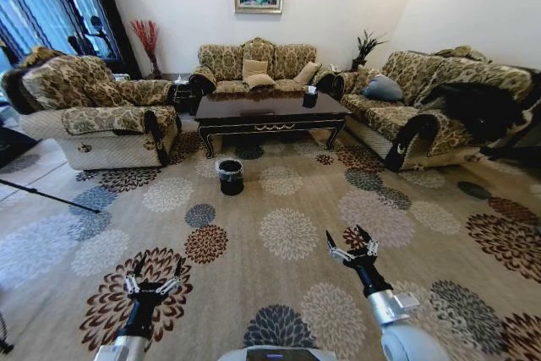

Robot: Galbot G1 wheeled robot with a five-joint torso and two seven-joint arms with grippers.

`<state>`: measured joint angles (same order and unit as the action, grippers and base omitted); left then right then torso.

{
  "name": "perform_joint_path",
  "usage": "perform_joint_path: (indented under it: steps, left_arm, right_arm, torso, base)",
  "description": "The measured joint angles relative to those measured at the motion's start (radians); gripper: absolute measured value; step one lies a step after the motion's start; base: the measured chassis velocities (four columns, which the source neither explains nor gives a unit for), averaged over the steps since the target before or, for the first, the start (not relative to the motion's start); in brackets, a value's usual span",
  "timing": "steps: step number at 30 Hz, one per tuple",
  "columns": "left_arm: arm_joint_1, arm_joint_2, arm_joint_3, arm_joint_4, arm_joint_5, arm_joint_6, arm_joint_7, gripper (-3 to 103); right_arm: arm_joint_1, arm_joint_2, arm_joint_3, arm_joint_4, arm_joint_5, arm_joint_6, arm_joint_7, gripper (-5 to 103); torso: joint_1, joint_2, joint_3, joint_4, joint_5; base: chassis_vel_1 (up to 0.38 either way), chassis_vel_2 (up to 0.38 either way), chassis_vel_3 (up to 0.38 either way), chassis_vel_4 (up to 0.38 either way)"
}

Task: Move to the front of the table and pick up the trash from the floor, then place it into the trash bin.

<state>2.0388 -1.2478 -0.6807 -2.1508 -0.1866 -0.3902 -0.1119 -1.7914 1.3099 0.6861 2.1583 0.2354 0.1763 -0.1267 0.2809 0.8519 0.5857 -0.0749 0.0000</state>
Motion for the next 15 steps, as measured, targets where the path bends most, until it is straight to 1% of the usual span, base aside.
perform_joint_path:
  steps: [8,15]
  left_arm:
    - [0.000,0.000,0.000,0.000,0.000,0.000,0.000,100]
    - [0.000,0.000,0.000,0.000,0.000,0.000,0.000,100]
  right_arm:
    - [0.000,0.000,0.000,0.000,0.000,0.000,0.000,100]
    - [0.000,0.000,0.000,0.000,0.000,0.000,0.000,100]
  torso:
    - [0.006,0.014,0.008,0.0000,0.0000]
    - [0.020,0.046,0.026,-0.0001,0.0000]
  base:
    - [0.000,0.000,0.000,0.000]
    - [0.000,0.000,0.000,0.000]
